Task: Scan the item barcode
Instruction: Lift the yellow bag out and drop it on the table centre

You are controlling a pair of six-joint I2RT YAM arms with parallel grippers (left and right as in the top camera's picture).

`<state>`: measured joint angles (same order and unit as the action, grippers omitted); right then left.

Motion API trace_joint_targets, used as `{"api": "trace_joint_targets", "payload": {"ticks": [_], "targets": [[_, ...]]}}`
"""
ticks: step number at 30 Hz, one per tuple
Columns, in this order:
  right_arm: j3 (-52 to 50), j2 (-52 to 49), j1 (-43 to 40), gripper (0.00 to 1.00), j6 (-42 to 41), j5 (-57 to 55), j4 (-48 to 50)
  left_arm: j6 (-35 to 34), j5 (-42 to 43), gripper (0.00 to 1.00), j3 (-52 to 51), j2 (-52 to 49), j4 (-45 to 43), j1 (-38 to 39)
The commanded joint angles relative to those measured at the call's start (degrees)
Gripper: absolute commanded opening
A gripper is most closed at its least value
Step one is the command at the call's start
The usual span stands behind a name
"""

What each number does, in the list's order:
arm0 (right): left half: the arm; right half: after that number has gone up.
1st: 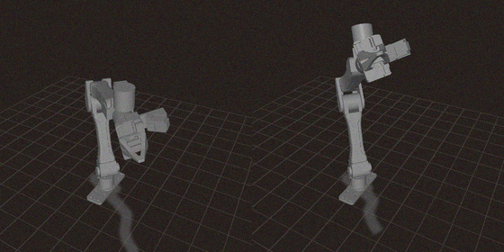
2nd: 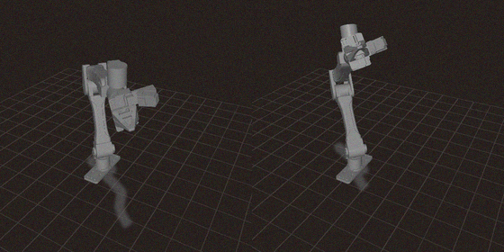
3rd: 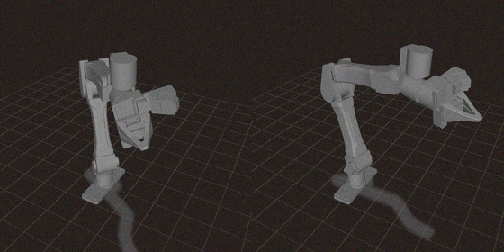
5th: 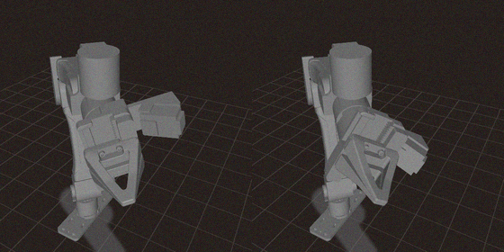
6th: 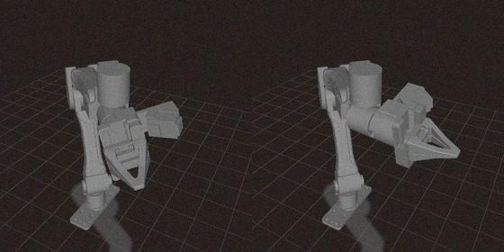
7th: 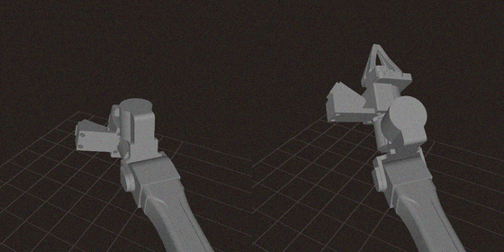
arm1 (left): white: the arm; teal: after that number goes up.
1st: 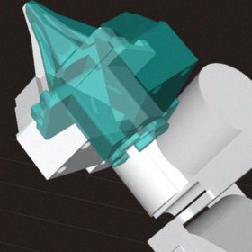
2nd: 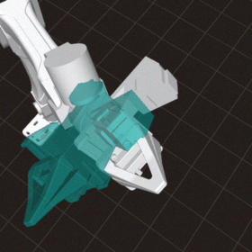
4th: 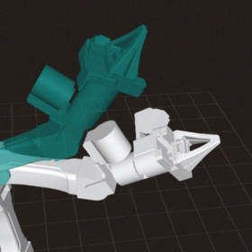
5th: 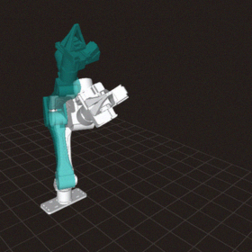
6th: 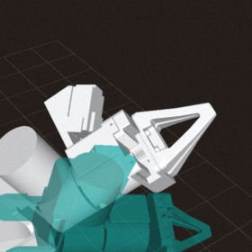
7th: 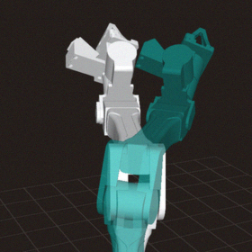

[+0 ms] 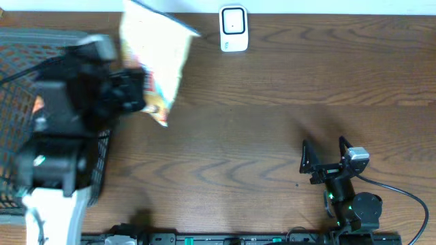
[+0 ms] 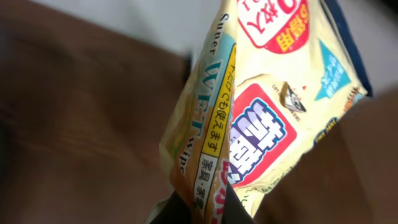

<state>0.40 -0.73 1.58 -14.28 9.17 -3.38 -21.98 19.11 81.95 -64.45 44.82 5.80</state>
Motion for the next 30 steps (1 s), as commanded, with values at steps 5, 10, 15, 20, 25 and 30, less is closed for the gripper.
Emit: {"api": "trace_joint_targets", "payload": {"ticks": [5,10,15,20,25,30], "targets": [[-0.09,0.24,0.61,0.99,-0.24,-0.24,-0.2,2.03,-8.26,0.07,-1.46,-14.64,-2.14,13.94],[-0.09,0.24,0.61,0.99,-0.26,-0.24,-0.2,1.99,-8.22,0.07,-1.46,-24.37,-5.6,17.22],[-0.09,0.24,0.61,0.99,-0.24,-0.24,-0.2,1.95,-7.76,0.07,-1.46,-33.97,-7.91,21.03],[-0.09,0.24,0.61,0.99,-0.26,-0.24,-0.2,1.97,-7.61,0.07,-1.46,-40.46,-10.43,25.0],[-0.09,0.24,0.61,0.99,-0.26,-0.24,-0.2,1.95,-7.61,0.08,-1.49,-45.86,-11.76,27.8],[-0.09,0.24,0.61,0.99,-0.26,-0.24,-0.17,1.77,-7.63,0.08,-1.49,-49.09,-11.54,28.63]]}}
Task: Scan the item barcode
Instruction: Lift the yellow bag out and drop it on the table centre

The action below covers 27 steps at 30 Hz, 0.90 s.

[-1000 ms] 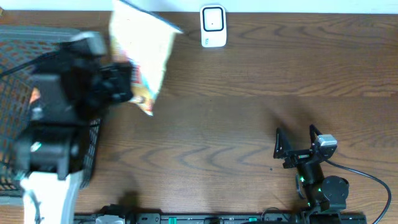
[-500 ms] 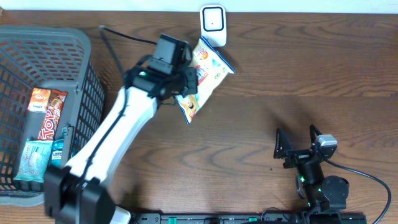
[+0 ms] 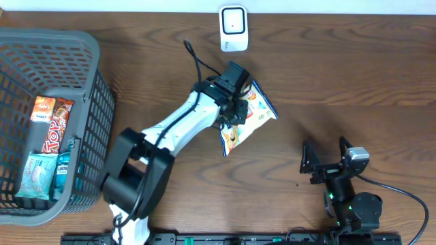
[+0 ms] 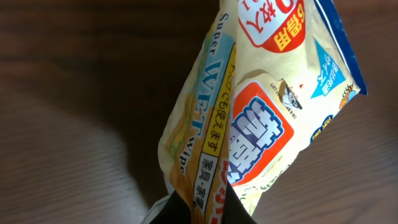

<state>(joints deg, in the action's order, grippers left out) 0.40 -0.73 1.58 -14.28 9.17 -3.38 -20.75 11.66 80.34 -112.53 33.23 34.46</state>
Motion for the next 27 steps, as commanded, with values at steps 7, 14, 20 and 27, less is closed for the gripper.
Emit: {"api": "trace_joint_targets", "payload": {"ticks": [7,14,20,27], "targets": [[-0.09,0.24,0.61,0.99,-0.24,-0.24,-0.2,0.59,-0.46,0.99,0.15,0.24,0.79,-0.04],[-0.09,0.24,0.61,0.99,-0.24,-0.24,-0.2,2.73,-3.37,1.0,0.24,7.04,4.39,-0.04],[-0.09,0.24,0.61,0.99,-0.26,-0.24,-0.2,3.17,-16.37,0.99,0.24,17.51,9.35,-0.15],[-0.09,0.24,0.61,0.99,-0.26,-0.24,-0.2,3.15,-30.58,0.99,0.24,32.09,12.15,-0.15]]}}
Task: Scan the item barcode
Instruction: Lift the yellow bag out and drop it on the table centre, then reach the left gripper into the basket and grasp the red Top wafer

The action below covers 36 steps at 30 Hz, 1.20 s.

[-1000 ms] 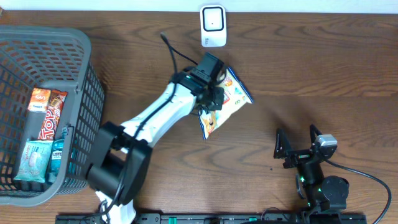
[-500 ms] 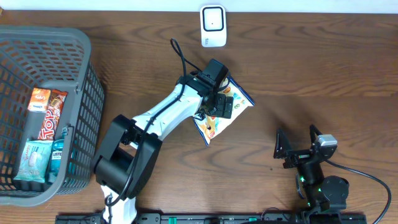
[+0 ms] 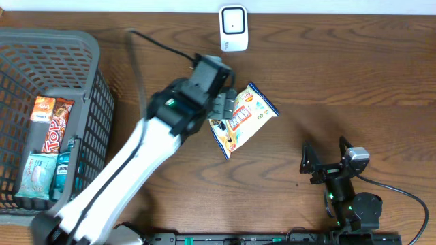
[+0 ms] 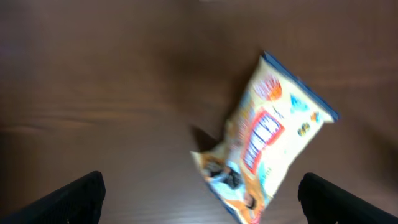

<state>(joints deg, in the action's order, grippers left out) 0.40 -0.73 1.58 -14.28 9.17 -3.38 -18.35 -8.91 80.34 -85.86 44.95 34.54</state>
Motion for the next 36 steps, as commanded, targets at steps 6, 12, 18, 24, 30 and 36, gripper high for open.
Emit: {"api": "trace_joint_targets", "payload": {"ticks": [6,12,18,24,30,36], "targets": [[-0.09,0.24,0.61,0.99,-0.26,-0.24,-0.2,0.72,-19.54,0.99,0.24,15.85,0.26,-0.31],[-0.09,0.24,0.61,0.99,-0.26,-0.24,-0.2,-0.02,-28.85,0.99,0.26,24.65,-0.94,-5.16],[-0.09,0.24,0.61,0.99,-0.26,-0.26,-0.2,-0.68,-30.21,0.98,0.26,31.06,-2.64,-17.4],[-0.09,0.24,0.61,0.99,-0.26,-0.26,-0.2,-8.39,-30.16,0.98,0.24,33.97,-0.74,-31.82],[-0.09,0.24,0.61,0.99,-0.26,-0.24,-0.2,-16.5,-30.14,0.98,0.24,32.92,4.28,-42.21],[-0.09,0.24,0.61,0.99,-0.24,-0.24,-0.2,-17.77,-24.46,0.98,0.24,29.16,7.15,-48.92]]}}
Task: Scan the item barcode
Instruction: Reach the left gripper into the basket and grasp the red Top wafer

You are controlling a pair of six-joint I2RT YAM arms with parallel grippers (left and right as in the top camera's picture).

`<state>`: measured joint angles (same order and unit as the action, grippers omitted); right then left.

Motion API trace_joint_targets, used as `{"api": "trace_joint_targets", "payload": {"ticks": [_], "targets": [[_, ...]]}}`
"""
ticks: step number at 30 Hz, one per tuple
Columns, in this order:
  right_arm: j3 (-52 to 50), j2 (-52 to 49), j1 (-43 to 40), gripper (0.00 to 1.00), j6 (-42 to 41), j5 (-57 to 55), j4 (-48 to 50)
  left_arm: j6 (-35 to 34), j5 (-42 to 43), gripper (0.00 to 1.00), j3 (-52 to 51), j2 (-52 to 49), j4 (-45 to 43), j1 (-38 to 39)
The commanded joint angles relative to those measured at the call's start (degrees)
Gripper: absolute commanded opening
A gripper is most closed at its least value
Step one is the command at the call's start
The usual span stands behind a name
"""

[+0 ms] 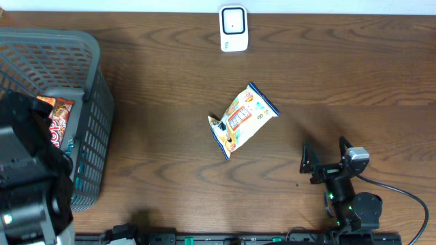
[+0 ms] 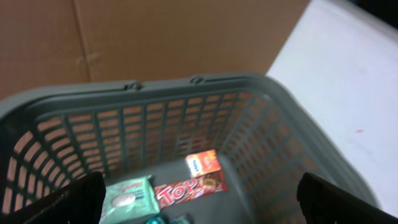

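Observation:
The yellow wipes packet [image 1: 242, 121] lies flat on the wooden table, in the middle, with nothing holding it. The white scanner [image 1: 233, 28] stands at the back edge, above the packet in the overhead view. My left arm [image 1: 27, 180] hangs over the grey basket [image 1: 95, 102] at the left. In the left wrist view my left gripper [image 2: 199, 196] is open and empty, its fingers [image 2: 78, 199] wide apart above the basket's contents. My right gripper [image 1: 325, 155] rests open at the front right, well apart from the packet.
In the basket [image 2: 161, 87] lie a red Top bar [image 2: 189, 188], an orange packet [image 2: 204, 163] and a pale green packet [image 2: 127, 196]. Brown cardboard and a white floor show beyond the basket. A cable runs from the right arm's base.
My left arm has gone from just above the packet at the table's middle to over the basket at the left, still open. The packet lies where it was. The right arm has not moved.
My left gripper first held the wipes packet up at the back left, near the basket. Then it held it low over the table's middle, below the scanner. Then the packet lay released with the gripper open above it. Now the arm is over the basket.

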<state>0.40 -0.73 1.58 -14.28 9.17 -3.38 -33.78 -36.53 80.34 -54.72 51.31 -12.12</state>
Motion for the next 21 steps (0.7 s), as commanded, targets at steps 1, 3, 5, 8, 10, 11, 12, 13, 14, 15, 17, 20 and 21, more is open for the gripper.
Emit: {"api": "trace_joint_targets", "payload": {"ticks": [1,3,5,8,10,11,12,13,14,15,17,20,21], "targets": [[-0.09,0.24,0.61,0.99,-0.26,-0.24,-0.2,-2.34,4.37,0.98,0.24,-2.93,1.25,-3.13],[-0.09,0.24,0.61,0.99,-0.26,-0.24,-0.2,-2.36,6.23,0.98,0.24,-5.05,2.05,-4.59],[-0.09,0.24,0.61,0.99,-0.26,-0.24,-0.2,-2.36,8.39,0.98,0.24,-7.63,2.99,-6.03],[-0.09,0.24,0.61,0.99,-0.24,-0.24,-0.2,-2.36,12.52,0.98,0.24,-11.96,4.22,-8.26],[-0.09,0.24,0.61,0.99,-0.26,-0.24,-0.2,-2.38,15.37,0.98,0.24,-14.99,4.76,-9.66],[-0.09,0.24,0.61,0.99,-0.26,-0.26,-0.2,-2.36,16.55,0.98,0.24,-16.5,4.9,-10.32],[-0.09,0.24,0.61,0.99,-0.26,-0.24,-0.2,-2.4,17.29,0.98,0.24,-17.73,5.05,-10.84],[-0.09,0.24,0.61,0.99,-0.24,-0.24,-0.2,-2.43,18.14,0.98,0.24,-19.1,5.2,-11.43],[-0.09,0.24,0.61,0.99,-0.26,-0.24,-0.2,-2.58,18.4,0.98,0.24,-20.39,5.4,-12.0],[-0.09,0.24,0.61,0.99,-0.26,-0.24,-0.2,-2.56,18.64,0.98,0.24,-21.81,5.49,-12.63],[-0.09,0.24,0.61,0.99,-0.24,-0.24,-0.2,-2.54,19.54,0.98,0.24,-23.89,5.53,-13.49],[-0.09,0.24,0.61,0.99,-0.26,-0.24,-0.2,-2.54,21.07,0.98,0.24,-27.54,5.75,-14.82],[-0.09,0.24,0.61,0.99,-0.26,-0.24,-0.17,-2.54,21.9,0.98,0.24,-28.85,5.75,-15.26]]}}
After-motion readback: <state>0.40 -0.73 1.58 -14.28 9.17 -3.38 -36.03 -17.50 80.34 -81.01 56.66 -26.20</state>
